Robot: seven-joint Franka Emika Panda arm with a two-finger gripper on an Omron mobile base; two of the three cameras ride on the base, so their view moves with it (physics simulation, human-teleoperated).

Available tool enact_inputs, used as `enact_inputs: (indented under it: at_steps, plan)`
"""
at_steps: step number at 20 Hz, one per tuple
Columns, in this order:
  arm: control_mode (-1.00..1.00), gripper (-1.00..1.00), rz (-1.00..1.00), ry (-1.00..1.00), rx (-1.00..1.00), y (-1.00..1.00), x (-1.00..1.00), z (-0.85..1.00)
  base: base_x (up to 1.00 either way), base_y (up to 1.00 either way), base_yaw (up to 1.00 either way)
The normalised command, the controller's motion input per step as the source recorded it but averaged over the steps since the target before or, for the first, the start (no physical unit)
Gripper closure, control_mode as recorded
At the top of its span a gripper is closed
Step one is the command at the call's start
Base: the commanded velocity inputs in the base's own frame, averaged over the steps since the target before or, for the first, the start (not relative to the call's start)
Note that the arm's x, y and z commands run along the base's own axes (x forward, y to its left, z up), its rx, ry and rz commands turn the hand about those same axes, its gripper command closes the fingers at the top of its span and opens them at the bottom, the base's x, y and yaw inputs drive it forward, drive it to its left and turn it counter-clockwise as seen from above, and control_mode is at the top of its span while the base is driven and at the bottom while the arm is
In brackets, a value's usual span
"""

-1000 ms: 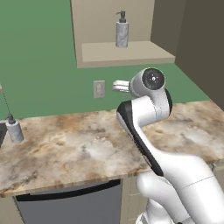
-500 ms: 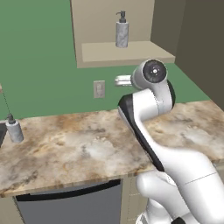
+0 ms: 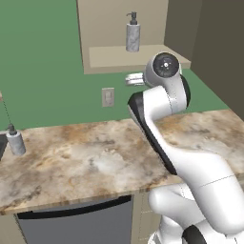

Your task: Locate and retrieve the soap dispenser and soap dispenser from the cabinet. Place them next to the sink.

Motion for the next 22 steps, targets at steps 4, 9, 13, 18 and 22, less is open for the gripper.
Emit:
enact_inputs:
  at_steps: [4, 9, 13, 18, 22]
  plan:
    - [-1.00, -1.00, 0.00, 0.03, 0.00, 0.01, 0.24, 0.10, 0.00, 0.00, 0.00]
    - [-1.00, -1.00, 0.01, 0.01, 0.07, -0.05, 0.31, 0.32, 0.00, 0.00, 0.00]
    - [-1.00, -1.00, 0.01, 0.00, 0.06, -0.05, 0.46, 0.17, 0.00, 0.00, 0.00]
    - [-1.00, -1.00, 0.00, 0.00, 0.00, -0.03, 0.41, 0.15, 0.00, 0.00, 0.00]
    - [-1.00, -1.00, 0.00, 0.01, 0.00, -0.07, 0.42, 0.15, 0.00, 0.00, 0.00]
